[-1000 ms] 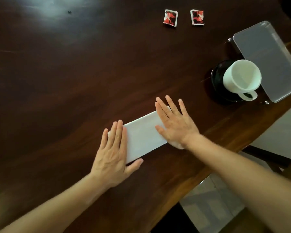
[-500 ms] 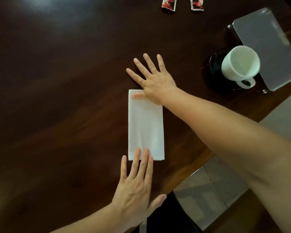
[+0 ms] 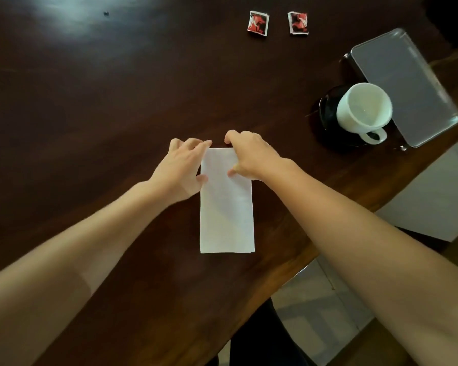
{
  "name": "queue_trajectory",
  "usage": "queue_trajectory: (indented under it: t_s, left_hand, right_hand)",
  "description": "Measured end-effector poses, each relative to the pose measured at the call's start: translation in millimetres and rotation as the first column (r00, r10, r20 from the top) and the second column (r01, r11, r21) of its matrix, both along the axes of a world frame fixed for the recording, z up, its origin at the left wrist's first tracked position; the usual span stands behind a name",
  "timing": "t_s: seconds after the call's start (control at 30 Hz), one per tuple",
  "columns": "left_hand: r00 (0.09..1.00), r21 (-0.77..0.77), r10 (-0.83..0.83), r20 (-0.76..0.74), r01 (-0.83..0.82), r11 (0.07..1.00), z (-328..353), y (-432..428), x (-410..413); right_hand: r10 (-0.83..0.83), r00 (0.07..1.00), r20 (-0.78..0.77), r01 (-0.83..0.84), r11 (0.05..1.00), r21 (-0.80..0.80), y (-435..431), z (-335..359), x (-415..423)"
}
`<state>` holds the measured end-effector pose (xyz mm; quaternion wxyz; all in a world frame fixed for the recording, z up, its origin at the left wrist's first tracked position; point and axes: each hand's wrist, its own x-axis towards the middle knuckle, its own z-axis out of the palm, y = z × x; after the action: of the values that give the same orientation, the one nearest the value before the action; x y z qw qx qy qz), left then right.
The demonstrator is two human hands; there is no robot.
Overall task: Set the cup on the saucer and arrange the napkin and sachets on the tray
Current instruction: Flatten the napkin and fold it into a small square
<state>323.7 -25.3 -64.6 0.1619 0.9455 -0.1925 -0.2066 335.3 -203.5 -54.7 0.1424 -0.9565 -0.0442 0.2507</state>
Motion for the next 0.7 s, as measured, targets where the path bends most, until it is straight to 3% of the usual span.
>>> queue_trajectory:
  t_s: [0.2, 0.37, 0.5, 0.7]
  left_hand:
    - [0.997, -0.016, 0.059, -0.040, -0.059, 0.998, -0.4, -10.9, 10.5]
    - [0.960, -0.186, 0.054, 0.273, -0.002, 0.983, 26.0, -4.5, -4.1]
    - [0.864, -0.264, -0.061, 0.500, 0.219, 0.939, 32.7, -1.3, -52.7]
    - [0.879, -0.240, -0.185, 0.439, 0.313, 0.919, -13.0, 4.8, -123.0]
  right_hand:
    - [-0.003, 1.000, 0.028, 0.002, 1.000, 0.022, -0.8, 10.1, -1.3]
    - [-0.065, 0.943, 0.327, -0.003, 0.979, 0.205, -17.7, 25.9, -34.1]
    - [-0.042, 0.867, 0.496, -0.073, 0.975, 0.209, -26.8, 33.7, -96.1]
    - [-0.010, 0.875, 0.483, -0.081, 0.983, 0.166, -22.7, -2.8, -170.3]
